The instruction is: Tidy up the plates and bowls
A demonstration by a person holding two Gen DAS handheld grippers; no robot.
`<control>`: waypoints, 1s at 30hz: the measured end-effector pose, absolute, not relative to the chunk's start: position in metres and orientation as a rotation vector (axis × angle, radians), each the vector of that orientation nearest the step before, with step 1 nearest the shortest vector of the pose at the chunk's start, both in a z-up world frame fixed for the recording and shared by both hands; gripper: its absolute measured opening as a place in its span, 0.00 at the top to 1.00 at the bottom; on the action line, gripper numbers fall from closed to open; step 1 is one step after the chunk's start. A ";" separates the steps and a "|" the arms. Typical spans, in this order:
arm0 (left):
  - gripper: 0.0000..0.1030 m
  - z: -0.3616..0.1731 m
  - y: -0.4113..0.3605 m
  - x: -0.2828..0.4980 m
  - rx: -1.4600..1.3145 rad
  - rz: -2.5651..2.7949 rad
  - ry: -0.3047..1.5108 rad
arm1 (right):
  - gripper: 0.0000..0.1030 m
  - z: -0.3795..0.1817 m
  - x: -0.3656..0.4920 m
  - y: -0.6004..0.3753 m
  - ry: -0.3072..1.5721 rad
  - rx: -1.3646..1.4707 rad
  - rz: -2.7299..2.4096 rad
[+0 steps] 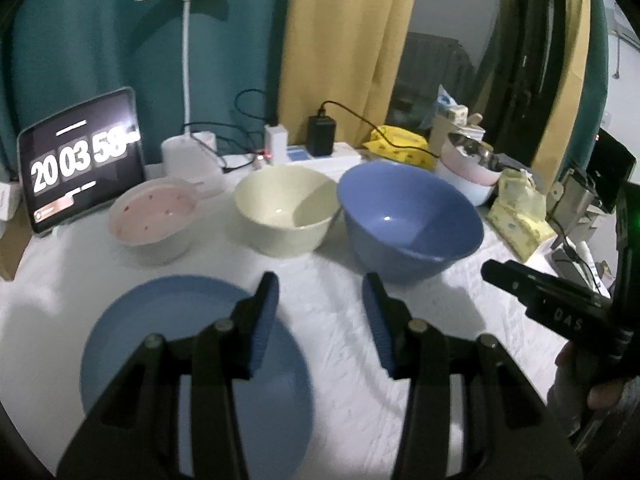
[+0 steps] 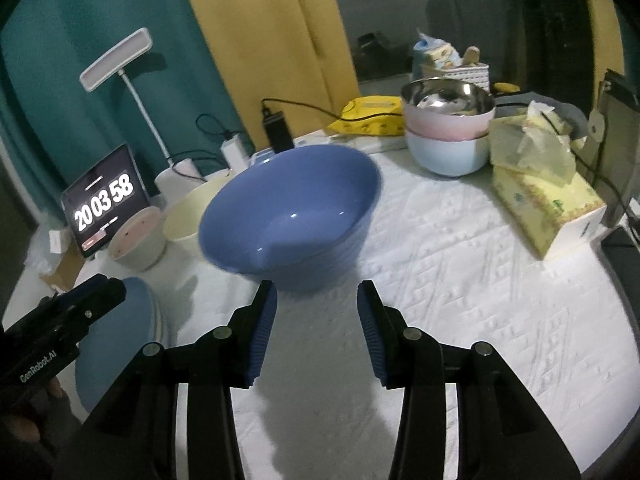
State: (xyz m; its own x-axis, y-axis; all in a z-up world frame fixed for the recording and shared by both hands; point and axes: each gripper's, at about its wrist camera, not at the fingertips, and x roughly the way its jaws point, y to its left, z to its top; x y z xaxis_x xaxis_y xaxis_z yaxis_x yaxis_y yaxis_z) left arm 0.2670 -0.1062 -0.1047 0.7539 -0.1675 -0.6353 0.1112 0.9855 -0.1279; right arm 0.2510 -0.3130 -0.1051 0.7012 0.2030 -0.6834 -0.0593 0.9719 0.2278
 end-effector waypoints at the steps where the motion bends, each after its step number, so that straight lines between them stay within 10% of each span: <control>1: 0.56 -0.104 -0.109 0.270 -0.083 -0.157 0.700 | 0.57 -0.105 0.252 -0.316 0.780 0.193 0.144; 30: 0.55 -0.128 -0.154 0.332 -0.044 -0.208 0.759 | 0.48 -0.130 0.300 -0.338 0.811 0.209 0.148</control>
State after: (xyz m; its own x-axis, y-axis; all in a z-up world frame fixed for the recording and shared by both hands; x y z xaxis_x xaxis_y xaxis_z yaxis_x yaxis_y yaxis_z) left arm 0.3324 -0.1541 -0.1282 0.7057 -0.2031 -0.6787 0.1714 0.9785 -0.1145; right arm 0.3001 -0.3383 -0.1304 0.6801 0.2102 -0.7024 -0.0507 0.9692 0.2409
